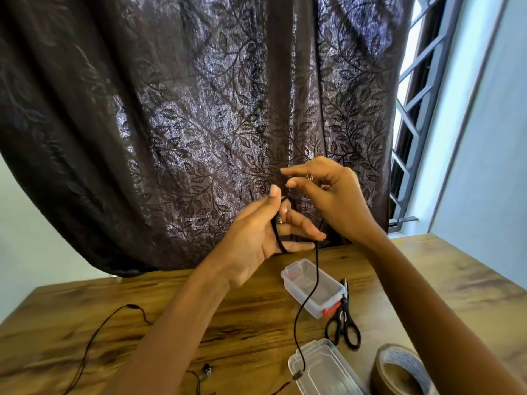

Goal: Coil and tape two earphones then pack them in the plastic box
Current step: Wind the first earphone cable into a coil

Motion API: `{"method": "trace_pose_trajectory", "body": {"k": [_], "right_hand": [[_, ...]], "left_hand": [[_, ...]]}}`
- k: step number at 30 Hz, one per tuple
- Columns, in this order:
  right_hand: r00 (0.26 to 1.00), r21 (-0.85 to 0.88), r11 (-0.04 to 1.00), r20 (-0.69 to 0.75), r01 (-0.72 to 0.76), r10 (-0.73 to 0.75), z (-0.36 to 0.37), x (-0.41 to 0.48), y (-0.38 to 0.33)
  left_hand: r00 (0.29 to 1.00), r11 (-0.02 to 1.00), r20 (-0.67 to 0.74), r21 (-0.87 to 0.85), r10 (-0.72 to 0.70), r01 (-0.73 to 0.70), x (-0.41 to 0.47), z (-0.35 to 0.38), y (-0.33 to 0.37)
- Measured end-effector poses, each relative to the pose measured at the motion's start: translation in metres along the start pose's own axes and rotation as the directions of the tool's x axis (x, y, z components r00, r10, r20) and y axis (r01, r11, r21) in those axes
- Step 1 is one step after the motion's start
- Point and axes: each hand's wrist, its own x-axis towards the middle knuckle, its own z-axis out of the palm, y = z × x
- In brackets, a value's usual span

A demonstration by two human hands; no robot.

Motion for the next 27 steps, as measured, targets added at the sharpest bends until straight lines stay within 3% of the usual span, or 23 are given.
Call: {"method": "trace_pose_trajectory", "body": {"k": [3, 8, 12, 17, 22, 27], "right_hand": [[0.994, 0.123, 0.990, -0.075, -0.065, 0.075, 0.008, -0.006, 0.011], [0.976, 0.266, 0.943, -0.031, -0.200, 0.216, 0.027, -0.030, 0.031], [0.962, 0.084, 0.962, -0.065, -0.258, 0.264, 0.035, -0.056, 0.040], [0.973, -0.193, 0.960, 0.075, -0.202, 0.220, 0.036, -0.085, 0.041], [0.975, -0.477, 0.879, 0.203, 0.017, 0.091, 0.028, -0.099, 0.023], [0.952, -0.659, 0.704, 0.295, 0.264, -0.081, 0.022, -0.106, 0.016]], "left_hand": [[1.000, 0.999, 0.007, 0.028, 0.021, -0.022, 0.001, 0.001, 0.015], [0.996, 0.993, 0.012, 0.081, 0.090, -0.090, 0.005, -0.002, 0.028], [0.990, 0.990, -0.047, 0.051, 0.135, -0.132, 0.012, -0.008, 0.030], [0.975, 0.984, -0.155, 0.108, 0.158, -0.142, 0.019, -0.014, 0.021], [0.960, 0.987, -0.238, 0.080, 0.151, -0.136, 0.024, -0.017, 0.009], [0.959, 0.994, -0.262, 0.009, 0.104, -0.105, 0.028, -0.015, 0.003]]}}
